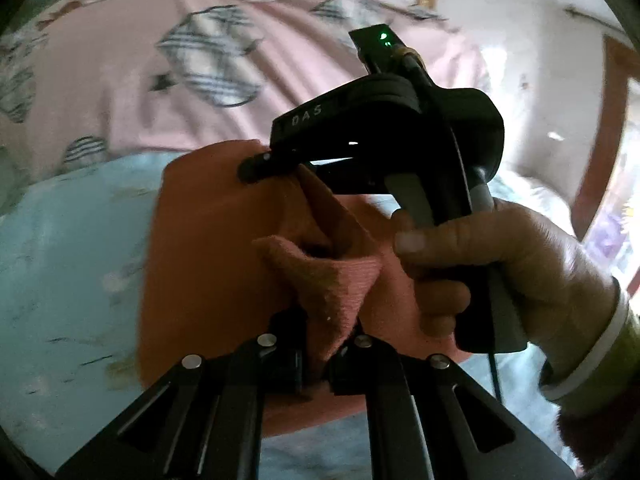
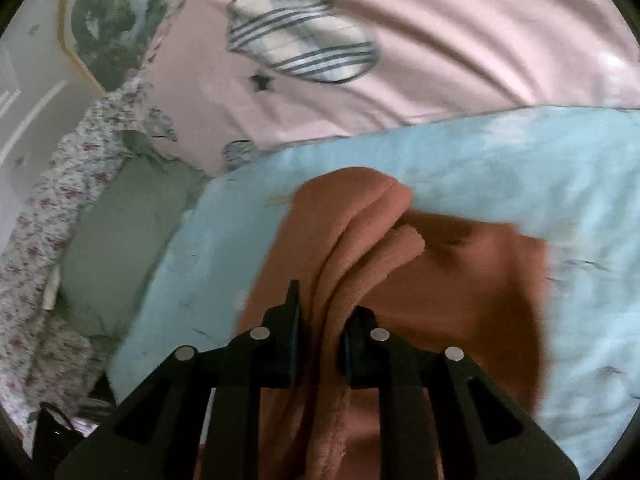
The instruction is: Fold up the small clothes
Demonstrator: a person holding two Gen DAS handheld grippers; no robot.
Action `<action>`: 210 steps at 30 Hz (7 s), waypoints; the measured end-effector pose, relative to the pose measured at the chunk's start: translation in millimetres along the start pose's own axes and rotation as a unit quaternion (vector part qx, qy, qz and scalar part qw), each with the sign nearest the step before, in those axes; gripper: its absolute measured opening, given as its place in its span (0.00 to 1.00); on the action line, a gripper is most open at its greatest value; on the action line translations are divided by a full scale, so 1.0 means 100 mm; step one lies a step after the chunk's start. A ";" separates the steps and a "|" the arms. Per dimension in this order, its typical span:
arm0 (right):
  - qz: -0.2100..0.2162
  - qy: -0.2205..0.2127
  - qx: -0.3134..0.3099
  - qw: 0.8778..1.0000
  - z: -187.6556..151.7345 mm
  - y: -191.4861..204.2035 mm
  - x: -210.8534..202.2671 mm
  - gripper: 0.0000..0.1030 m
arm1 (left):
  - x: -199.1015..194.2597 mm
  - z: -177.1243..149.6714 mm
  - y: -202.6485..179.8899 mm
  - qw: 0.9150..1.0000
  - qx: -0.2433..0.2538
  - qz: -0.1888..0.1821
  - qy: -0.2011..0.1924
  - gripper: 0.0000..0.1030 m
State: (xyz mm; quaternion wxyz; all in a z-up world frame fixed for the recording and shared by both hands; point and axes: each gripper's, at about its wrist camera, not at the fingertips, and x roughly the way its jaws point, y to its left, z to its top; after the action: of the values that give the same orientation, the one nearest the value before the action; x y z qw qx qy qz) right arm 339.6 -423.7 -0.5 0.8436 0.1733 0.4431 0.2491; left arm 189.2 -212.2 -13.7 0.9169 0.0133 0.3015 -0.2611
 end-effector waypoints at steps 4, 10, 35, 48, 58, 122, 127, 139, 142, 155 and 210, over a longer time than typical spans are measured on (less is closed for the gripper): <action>-0.031 0.020 0.044 0.998 -0.21 -0.54 -0.03 0.17 | 0.28 -0.02 -0.42 0.999 0.007 -0.041 0.015 0.07; -0.017 0.003 0.065 0.998 -0.31 -0.73 -0.09 0.17 | 0.62 -0.20 -0.77 0.996 0.021 -0.062 0.057 0.07; -0.023 0.002 0.110 0.994 -0.74 -0.81 -0.19 0.83 | 0.32 -0.19 0.81 0.988 -0.132 -0.010 0.074 0.82; -0.013 0.026 0.060 0.998 -0.78 -0.39 -0.02 0.32 | 1.27 -0.06 1.19 0.976 -0.172 -0.062 0.119 0.36; 0.093 0.044 0.007 0.995 -1.09 0.66 0.38 0.31 | -0.02 -0.15 1.31 0.986 -0.151 -0.007 0.064 0.26; -0.017 0.004 0.053 0.998 -1.12 0.58 0.83 0.12 | -0.85 -1.00 1.84 0.982 -0.170 -0.001 0.079 0.47; -0.037 -0.002 0.063 0.997 -1.08 0.63 0.68 0.22 | -0.80 -1.02 1.77 0.984 -0.156 0.016 0.081 0.48; 0.015 0.015 0.017 1.000 -1.20 1.20 0.68 0.38 | -0.88 -0.87 1.86 0.980 -0.185 -0.010 0.077 0.48; -0.014 0.025 0.038 0.999 -1.27 0.99 0.82 0.31 | -0.87 -0.69 1.93 0.980 -0.189 -0.010 0.060 0.48; 0.000 -0.003 0.016 1.000 -1.56 1.19 0.23 0.27 | -0.61 -0.68 2.14 0.976 -0.193 0.007 0.098 0.32; -0.121 -0.008 -0.099 0.988 -3.40 1.77 -0.85 0.95 | -2.43 -2.16 1.31 0.967 -0.103 0.216 0.091 0.84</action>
State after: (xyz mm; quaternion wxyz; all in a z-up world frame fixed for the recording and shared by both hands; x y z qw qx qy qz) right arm -32.0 -304.1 -39.6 0.8841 0.0364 0.4272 0.1861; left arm -30.3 54.4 -71.9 0.9166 0.0072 0.3991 -0.0225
